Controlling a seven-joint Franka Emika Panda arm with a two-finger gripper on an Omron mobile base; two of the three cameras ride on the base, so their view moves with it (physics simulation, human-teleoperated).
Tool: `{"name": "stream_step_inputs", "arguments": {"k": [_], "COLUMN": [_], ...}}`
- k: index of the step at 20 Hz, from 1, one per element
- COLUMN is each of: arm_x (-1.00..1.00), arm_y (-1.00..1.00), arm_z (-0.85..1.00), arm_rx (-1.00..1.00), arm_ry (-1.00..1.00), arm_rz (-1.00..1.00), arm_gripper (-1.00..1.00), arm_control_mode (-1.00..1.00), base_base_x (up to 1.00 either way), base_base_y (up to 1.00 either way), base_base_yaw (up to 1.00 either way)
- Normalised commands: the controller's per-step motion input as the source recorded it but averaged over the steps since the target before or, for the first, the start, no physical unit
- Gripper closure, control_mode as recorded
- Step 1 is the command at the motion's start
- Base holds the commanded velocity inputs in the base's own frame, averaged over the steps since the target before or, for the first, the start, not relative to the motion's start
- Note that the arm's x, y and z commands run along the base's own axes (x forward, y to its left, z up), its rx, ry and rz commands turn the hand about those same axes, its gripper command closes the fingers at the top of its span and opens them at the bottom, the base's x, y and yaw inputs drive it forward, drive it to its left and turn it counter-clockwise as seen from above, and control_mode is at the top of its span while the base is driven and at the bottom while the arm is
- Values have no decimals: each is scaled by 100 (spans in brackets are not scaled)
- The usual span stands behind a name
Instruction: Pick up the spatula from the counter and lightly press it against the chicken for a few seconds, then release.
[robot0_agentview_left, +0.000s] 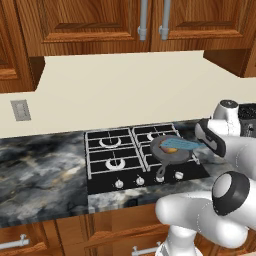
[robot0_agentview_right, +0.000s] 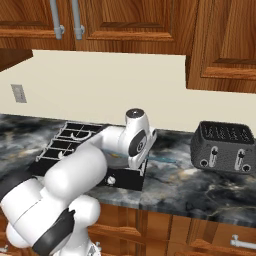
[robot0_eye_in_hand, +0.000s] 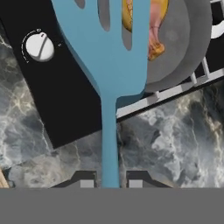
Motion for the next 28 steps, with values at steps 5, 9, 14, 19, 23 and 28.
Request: {"name": "stream_step_inputs", "arguments": {"k": [5,9,14,19,23,28], "arm_x": [20,22,18,9,7,14], "arm_y": [0,0,0,0,0,0], "arm_z": [-7,-5,-6,-17,-18,-10], "arm_rx": [-2,-4,-5,-4,-3,-2], "arm_ry": [0,-2,-4,-2,0,-1], "arm_rz": [0,0,0,0,0,0], "arm_gripper": [100,100,100,100,100,100], "arm_control_mode": [-100,-100,-100,-100,-100,-100], "base_base_x": [0,0,0,0,0,0], "base_base_y": [0,0,0,0,0,0], "base_base_yaw": [0,0,0,0,0,0]}}
